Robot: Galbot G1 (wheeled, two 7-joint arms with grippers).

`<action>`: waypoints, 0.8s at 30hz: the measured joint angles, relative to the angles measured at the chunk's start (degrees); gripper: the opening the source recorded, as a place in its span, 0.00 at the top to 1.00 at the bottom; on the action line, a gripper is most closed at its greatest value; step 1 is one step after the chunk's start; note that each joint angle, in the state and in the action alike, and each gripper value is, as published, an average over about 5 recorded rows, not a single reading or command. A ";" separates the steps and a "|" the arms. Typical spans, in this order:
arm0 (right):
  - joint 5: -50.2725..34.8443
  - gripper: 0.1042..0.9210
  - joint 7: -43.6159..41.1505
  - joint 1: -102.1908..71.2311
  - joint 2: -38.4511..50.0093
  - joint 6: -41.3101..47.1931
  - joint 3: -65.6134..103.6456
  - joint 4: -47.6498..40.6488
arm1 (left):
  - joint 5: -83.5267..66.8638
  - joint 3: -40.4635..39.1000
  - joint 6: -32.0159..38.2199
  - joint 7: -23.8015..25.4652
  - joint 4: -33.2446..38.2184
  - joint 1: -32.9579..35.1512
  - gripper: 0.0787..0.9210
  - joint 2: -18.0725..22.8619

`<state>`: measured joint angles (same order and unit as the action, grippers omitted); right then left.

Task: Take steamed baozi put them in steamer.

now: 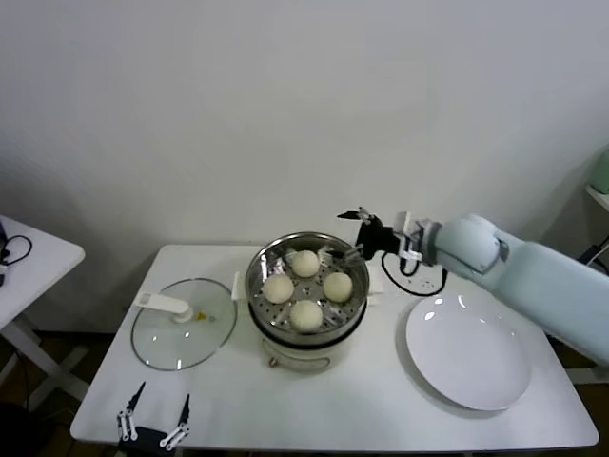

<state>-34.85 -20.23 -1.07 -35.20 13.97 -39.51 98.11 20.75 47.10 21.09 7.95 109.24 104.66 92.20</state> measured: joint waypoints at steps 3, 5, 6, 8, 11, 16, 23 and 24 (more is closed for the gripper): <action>0.60 0.12 2.15 -10.76 1.60 -1.98 9.63 3.13 | 0.05 -0.23 0.05 -0.03 -0.05 0.08 0.12 0.00; 1.08 0.12 3.17 -18.33 1.97 -3.50 16.75 5.12 | 0.06 -0.37 0.03 -0.05 -0.07 0.08 0.12 0.00; 1.33 0.12 3.58 -22.17 1.95 -4.33 20.47 6.09 | 0.06 -0.43 0.00 -0.05 -0.06 0.08 0.12 0.00; 1.82 0.12 4.17 -29.77 1.49 -6.18 27.83 7.91 | 0.06 -0.55 -0.07 -0.06 0.01 0.12 0.12 0.00; 2.46 0.12 4.63 -41.23 -0.19 -9.44 38.24 10.05 | 0.02 -0.68 -0.14 -0.09 0.08 0.21 0.12 0.00; 3.05 0.12 4.16 -60.02 -4.79 -16.16 52.08 12.04 | -0.11 -0.75 -0.15 -0.13 0.08 0.24 0.12 0.00; 3.68 0.12 2.07 -81.83 -12.62 -27.89 61.81 12.27 | -0.33 -0.70 -0.15 -0.15 0.47 0.39 0.12 0.00; 3.69 0.12 1.85 -84.21 -13.70 -29.48 62.62 12.09 | -0.40 -0.66 -0.15 -0.15 0.55 0.45 0.12 0.00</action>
<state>-31.16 -18.38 -85.28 -48.91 -15.51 23.11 110.20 20.35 46.44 20.94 7.80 109.79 105.11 92.20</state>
